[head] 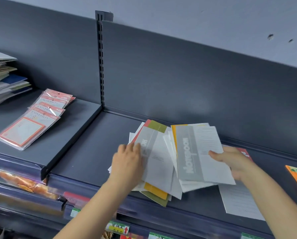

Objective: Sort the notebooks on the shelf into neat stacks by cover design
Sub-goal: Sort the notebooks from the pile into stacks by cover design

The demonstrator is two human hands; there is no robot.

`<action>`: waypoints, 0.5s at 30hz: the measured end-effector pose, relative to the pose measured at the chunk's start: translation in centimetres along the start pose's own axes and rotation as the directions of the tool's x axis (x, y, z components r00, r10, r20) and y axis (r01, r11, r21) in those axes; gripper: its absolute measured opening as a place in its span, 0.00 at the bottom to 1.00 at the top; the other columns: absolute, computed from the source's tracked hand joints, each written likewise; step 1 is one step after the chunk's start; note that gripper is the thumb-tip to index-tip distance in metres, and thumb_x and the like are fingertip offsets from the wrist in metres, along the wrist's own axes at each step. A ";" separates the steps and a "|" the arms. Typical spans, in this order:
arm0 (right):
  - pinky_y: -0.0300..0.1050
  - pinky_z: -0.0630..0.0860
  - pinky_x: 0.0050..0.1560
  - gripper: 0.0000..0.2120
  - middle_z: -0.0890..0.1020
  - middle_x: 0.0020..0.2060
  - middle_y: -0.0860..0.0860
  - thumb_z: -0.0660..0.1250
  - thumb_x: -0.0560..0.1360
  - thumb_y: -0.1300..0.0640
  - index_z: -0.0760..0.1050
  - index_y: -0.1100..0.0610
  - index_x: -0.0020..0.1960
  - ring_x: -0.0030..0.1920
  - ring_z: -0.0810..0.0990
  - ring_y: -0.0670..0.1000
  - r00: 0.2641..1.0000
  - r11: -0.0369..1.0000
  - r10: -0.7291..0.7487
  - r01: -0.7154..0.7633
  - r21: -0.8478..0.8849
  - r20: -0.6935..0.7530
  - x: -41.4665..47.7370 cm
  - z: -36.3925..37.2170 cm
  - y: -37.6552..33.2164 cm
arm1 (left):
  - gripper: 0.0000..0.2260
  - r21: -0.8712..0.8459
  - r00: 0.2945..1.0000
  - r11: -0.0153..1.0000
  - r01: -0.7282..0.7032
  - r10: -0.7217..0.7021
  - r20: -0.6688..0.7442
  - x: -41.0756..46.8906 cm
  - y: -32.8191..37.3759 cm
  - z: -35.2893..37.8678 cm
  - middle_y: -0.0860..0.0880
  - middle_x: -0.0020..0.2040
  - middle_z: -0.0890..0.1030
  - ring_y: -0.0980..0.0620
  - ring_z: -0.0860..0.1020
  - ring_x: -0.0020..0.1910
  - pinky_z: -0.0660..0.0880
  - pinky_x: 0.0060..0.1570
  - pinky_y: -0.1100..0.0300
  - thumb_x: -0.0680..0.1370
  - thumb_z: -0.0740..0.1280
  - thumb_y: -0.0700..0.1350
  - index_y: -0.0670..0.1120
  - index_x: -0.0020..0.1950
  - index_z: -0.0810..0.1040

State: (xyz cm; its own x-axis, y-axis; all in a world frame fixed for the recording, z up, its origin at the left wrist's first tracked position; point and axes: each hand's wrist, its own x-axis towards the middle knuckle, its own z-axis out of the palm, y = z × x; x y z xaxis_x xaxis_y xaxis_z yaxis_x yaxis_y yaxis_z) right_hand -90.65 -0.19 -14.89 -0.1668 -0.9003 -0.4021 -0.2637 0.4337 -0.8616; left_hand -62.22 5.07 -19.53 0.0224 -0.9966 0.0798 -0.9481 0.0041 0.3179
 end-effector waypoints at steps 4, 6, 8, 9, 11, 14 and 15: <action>0.46 0.77 0.39 0.06 0.83 0.43 0.57 0.64 0.76 0.68 0.76 0.64 0.52 0.41 0.82 0.55 0.989 0.986 0.109 -0.120 0.113 0.099 -0.4 2.5 1.5 | 0.12 -0.051 0.999 0.999 -0.002 0.000 -0.039 0.7 -0.4 0.0 0.53 0.35 0.69 0.48 0.68 0.46 0.65 0.41 0.58 0.81 0.47 0.49 0.46 0.44 0.64; 0.45 0.75 0.39 0.06 0.82 0.41 0.56 0.62 0.76 0.71 0.76 0.64 0.48 0.41 0.80 0.54 0.988 0.985 0.111 -0.124 0.118 0.110 -0.7 4.0 2.3 | 0.12 -0.133 0.994 0.986 -0.097 0.090 -0.059 0.5 0.7 0.2 0.52 0.33 0.66 0.47 0.68 0.44 0.61 0.40 0.59 0.81 0.49 0.47 0.44 0.43 0.66; 0.45 0.76 0.39 0.05 0.82 0.42 0.57 0.62 0.75 0.72 0.76 0.66 0.47 0.41 0.80 0.55 0.992 0.982 0.105 -0.115 0.153 0.071 -0.6 4.1 2.4 | 0.08 -0.216 0.980 0.956 -0.200 0.196 -0.042 0.1 1.7 0.9 0.49 0.38 0.74 0.45 0.72 0.47 0.61 0.42 0.59 0.81 0.54 0.43 0.43 0.46 0.70; 0.44 0.78 0.37 0.06 0.82 0.42 0.58 0.63 0.75 0.72 0.76 0.67 0.49 0.41 0.81 0.55 0.992 0.977 0.113 -0.122 0.173 0.060 -0.7 3.7 2.5 | 0.07 -0.236 0.975 0.946 -0.222 0.222 -0.028 0.0 2.0 1.4 0.49 0.41 0.75 0.45 0.73 0.50 0.62 0.43 0.59 0.81 0.55 0.43 0.44 0.49 0.71; 0.40 0.79 0.31 0.08 0.83 0.43 0.58 0.65 0.74 0.72 0.76 0.67 0.52 0.40 0.82 0.54 0.989 0.965 0.143 -0.149 0.215 0.042 -0.7 2.6 2.7 | 0.08 -0.244 0.974 0.945 -0.217 0.227 0.012 0.1 2.2 2.1 0.51 0.47 0.76 0.46 0.71 0.56 0.64 0.48 0.56 0.81 0.54 0.46 0.47 0.55 0.71; 0.43 0.79 0.34 0.16 0.84 0.49 0.60 0.70 0.71 0.69 0.76 0.66 0.58 0.45 0.83 0.56 0.984 0.949 0.173 -0.180 0.258 0.049 -0.9 1.8 3.3 | 0.17 -0.205 0.960 0.959 -0.193 0.228 0.164 0.1 2.2 2.2 0.53 0.66 0.72 0.48 0.62 0.69 0.59 0.66 0.48 0.83 0.49 0.50 0.54 0.71 0.65; 0.45 0.79 0.37 0.17 0.84 0.50 0.60 0.71 0.70 0.69 0.76 0.65 0.58 0.46 0.83 0.57 0.985 0.951 0.167 -0.174 0.255 0.049 -1.0 1.8 3.4 | 0.19 -0.192 0.951 0.961 -0.200 0.237 0.196 0.1 2.2 2.0 0.53 0.70 0.69 0.49 0.58 0.72 0.55 0.69 0.47 0.83 0.49 0.50 0.55 0.74 0.61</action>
State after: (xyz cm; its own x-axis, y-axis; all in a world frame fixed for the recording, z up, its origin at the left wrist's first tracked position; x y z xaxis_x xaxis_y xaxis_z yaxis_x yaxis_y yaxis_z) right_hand -89.64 2.16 -17.97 -0.1614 -0.8160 -0.5551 0.0204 0.5596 -0.8285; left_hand -64.98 4.83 -20.74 -0.2659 -0.9634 -0.0341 -0.8545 0.2192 0.4709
